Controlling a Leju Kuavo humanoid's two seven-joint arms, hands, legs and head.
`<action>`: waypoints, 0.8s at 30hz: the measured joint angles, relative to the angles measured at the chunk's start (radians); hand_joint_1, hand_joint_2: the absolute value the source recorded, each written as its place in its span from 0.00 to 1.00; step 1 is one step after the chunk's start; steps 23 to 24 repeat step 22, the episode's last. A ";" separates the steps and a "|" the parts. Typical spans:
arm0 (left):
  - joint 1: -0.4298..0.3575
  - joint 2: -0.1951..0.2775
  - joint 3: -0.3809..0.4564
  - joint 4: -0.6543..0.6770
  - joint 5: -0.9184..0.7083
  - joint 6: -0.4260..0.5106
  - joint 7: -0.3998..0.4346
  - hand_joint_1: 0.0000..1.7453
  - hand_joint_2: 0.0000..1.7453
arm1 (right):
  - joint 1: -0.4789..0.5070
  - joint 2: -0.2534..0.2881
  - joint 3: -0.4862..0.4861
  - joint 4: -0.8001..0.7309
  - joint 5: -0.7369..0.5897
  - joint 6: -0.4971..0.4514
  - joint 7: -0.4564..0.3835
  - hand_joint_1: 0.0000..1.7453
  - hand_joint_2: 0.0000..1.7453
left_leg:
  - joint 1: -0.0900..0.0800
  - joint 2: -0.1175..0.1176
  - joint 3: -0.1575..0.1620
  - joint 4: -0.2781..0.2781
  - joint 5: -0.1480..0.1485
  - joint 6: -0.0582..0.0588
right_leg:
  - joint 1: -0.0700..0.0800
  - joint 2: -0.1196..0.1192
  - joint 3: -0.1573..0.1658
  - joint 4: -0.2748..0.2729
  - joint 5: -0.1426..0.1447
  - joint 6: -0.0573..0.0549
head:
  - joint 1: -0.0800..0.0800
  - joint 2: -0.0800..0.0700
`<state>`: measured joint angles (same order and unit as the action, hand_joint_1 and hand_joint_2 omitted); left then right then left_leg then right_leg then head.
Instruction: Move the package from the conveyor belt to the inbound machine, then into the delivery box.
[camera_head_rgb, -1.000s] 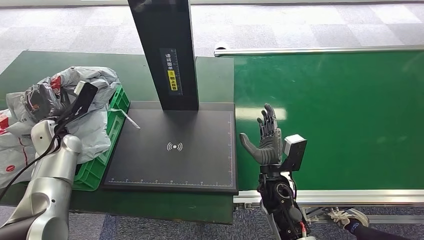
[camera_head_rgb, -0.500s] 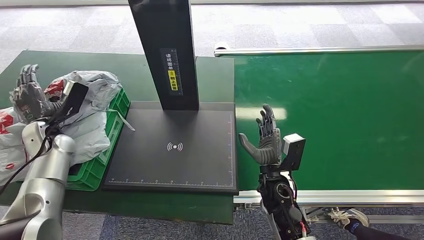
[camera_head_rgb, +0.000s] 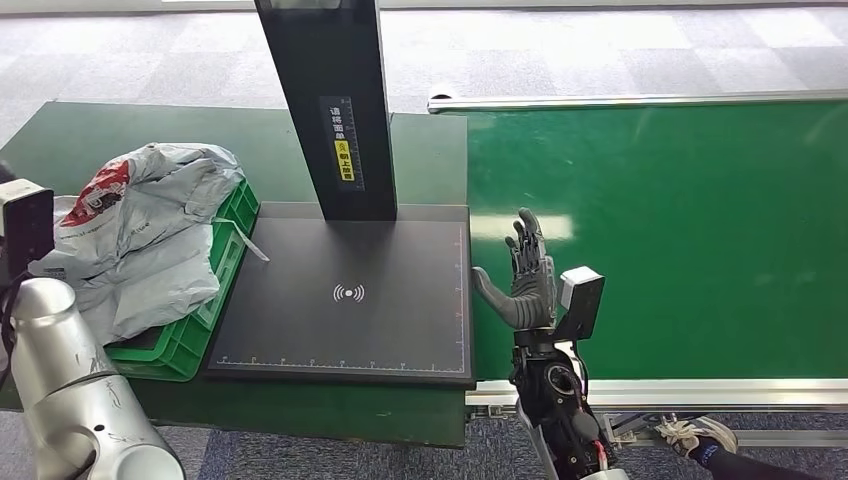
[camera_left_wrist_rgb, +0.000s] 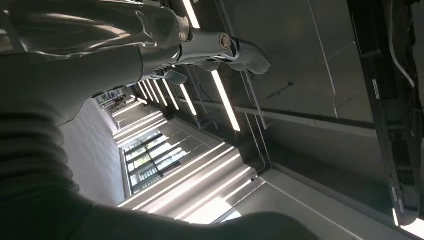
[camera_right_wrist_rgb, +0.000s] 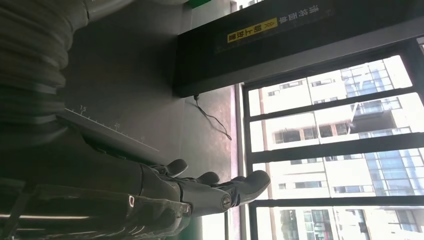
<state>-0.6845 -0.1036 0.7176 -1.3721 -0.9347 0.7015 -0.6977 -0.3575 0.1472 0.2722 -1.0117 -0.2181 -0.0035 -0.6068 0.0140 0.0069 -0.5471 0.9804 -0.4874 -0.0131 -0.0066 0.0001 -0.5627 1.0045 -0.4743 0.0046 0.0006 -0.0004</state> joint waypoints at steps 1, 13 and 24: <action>0.004 -0.004 0.001 -0.025 0.017 0.000 0.000 0.00 0.00 | -0.001 0.000 0.001 0.002 -0.002 0.000 -0.001 0.00 1.00 | 0.000 0.000 0.000 0.000 0.000 0.000 | 0.000 0.000 0.000 0.000 0.000 0.000 | 0.000 0.000; 0.076 -0.073 -0.098 -0.234 0.326 -0.002 -0.003 0.00 0.00 | -0.020 -0.001 0.018 0.037 -0.015 -0.001 -0.023 0.00 1.00 | 0.000 -0.001 0.001 0.000 0.000 0.000 | -0.001 0.000 0.000 0.000 0.000 0.000 | 0.000 0.000; 0.209 -0.016 -0.526 -0.014 0.947 -0.431 0.174 0.00 0.00 | -0.020 -0.016 0.018 0.038 0.004 -0.002 -0.028 0.00 1.00 | -0.001 -0.001 0.001 0.001 0.000 0.000 | -0.001 -0.001 0.001 -0.001 0.000 0.000 | 0.000 0.000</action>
